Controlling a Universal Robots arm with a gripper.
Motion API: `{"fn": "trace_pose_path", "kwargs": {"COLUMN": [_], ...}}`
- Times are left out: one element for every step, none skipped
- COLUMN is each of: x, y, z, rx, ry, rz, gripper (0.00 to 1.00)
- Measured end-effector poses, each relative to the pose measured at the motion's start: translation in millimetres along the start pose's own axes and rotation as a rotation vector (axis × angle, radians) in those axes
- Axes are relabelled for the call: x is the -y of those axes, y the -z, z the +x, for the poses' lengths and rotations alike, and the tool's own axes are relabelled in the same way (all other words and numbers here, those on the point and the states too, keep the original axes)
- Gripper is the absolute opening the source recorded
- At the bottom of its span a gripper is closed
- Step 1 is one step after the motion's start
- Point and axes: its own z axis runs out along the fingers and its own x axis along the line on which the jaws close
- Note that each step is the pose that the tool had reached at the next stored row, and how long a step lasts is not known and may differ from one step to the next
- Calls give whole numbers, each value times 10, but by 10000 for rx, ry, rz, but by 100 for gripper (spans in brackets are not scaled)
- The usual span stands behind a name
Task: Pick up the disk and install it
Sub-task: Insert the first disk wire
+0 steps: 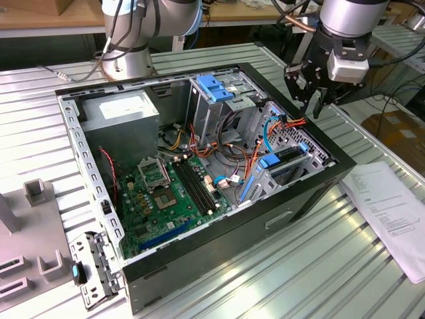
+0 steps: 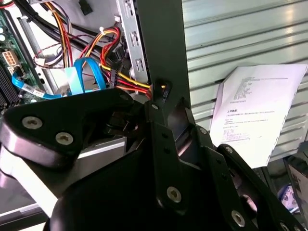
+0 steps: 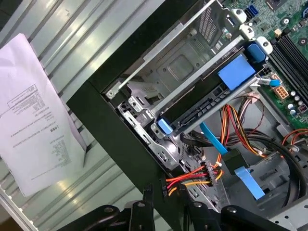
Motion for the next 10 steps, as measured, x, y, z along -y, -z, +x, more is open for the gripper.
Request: {"fn": "trace_pose_path", "kwargs": {"x": [-7, -10, -6, 6, 7, 9, 9, 9, 11, 17], "y": [-38, -58, -88, -100, -102, -106, -108, -107, -96, -60], "z": [-8, -12, -8, -3, -2, 0, 1, 2, 4, 11], "rx": [5, 9, 12, 10, 10, 12, 12, 11, 12, 15], "ry": [29, 44, 51, 50, 48, 49, 47, 47, 47, 43], "rz": [4, 6, 7, 5, 5, 7, 8, 6, 8, 12], "gripper": [33, 33, 33, 33, 33, 33, 33, 32, 18, 18]}}
